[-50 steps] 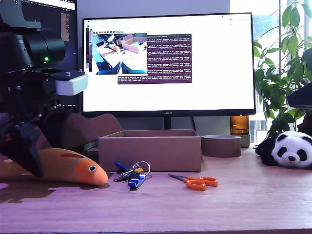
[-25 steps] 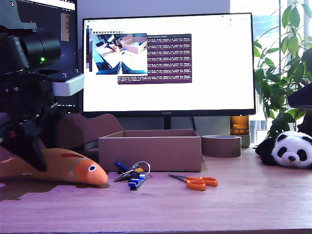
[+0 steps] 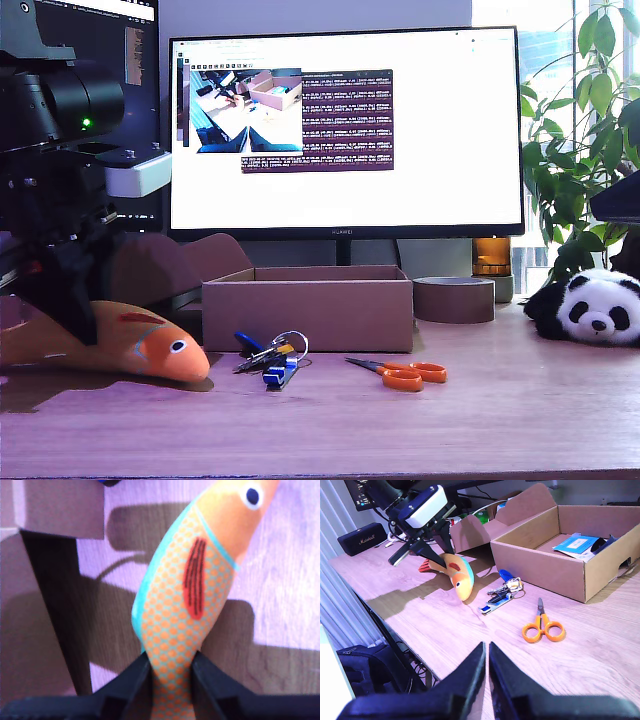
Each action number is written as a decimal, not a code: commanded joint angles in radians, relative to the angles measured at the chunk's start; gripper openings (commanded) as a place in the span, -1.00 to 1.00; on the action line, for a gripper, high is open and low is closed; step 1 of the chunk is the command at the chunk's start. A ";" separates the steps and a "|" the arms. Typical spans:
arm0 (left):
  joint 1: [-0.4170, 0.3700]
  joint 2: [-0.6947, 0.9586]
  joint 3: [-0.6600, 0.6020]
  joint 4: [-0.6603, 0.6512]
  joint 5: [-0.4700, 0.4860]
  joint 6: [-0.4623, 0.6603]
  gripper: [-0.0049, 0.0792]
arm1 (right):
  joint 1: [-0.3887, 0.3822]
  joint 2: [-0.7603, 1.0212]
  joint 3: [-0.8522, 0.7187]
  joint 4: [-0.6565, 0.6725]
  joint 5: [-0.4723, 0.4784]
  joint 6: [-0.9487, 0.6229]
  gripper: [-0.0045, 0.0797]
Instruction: Pick up the fish toy and place it inside the cardboard box
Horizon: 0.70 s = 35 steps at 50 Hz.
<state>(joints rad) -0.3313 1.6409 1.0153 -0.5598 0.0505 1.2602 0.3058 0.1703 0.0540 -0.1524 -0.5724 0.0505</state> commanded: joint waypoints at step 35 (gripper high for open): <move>-0.072 -0.209 0.016 -0.035 -0.006 -0.011 -0.76 | 0.002 0.002 -0.013 0.006 0.000 -0.006 -0.92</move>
<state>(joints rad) -0.3897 1.4425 1.0233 -0.5991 0.0395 1.2526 0.3058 0.1703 0.0540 -0.1524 -0.5724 0.0505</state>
